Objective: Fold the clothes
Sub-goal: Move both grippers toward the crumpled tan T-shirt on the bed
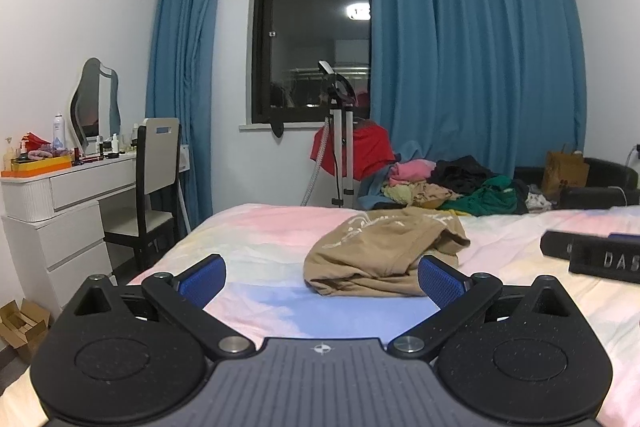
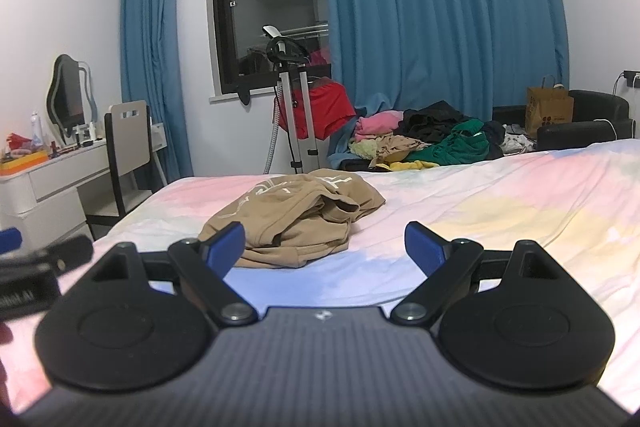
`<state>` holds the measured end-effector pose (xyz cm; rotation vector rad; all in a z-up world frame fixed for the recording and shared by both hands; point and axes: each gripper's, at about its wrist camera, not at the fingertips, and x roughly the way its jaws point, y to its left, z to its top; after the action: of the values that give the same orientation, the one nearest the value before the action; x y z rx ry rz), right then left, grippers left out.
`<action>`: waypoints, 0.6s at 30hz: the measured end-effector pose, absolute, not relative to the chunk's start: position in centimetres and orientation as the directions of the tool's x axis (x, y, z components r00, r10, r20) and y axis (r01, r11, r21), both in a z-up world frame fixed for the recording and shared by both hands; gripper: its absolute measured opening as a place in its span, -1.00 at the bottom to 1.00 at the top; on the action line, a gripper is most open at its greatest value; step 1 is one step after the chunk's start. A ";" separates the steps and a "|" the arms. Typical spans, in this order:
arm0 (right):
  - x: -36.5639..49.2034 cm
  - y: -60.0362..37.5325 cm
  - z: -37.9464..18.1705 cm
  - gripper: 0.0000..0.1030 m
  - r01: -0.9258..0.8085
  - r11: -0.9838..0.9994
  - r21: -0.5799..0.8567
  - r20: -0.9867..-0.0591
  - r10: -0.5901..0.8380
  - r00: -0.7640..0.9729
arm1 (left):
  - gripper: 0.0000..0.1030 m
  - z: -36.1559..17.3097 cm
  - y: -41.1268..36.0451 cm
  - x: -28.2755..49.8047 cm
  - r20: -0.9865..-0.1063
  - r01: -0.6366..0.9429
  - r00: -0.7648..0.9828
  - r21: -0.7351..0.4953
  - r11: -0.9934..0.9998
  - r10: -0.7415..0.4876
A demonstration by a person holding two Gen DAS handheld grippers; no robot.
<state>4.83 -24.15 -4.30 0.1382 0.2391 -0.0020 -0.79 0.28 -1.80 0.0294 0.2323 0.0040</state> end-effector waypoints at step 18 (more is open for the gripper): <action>4.7 -26.3 -4.3 0.72 0.094 0.969 0.229 -0.277 -0.028 0.961 | 0.99 -5.1 -5.4 7.6 -0.330 0.122 0.942 0.182 0.976 -0.056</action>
<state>4.69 -26.26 -4.32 0.2427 0.2758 -0.0622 7.58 -5.39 -5.13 0.2020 0.3298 -0.0917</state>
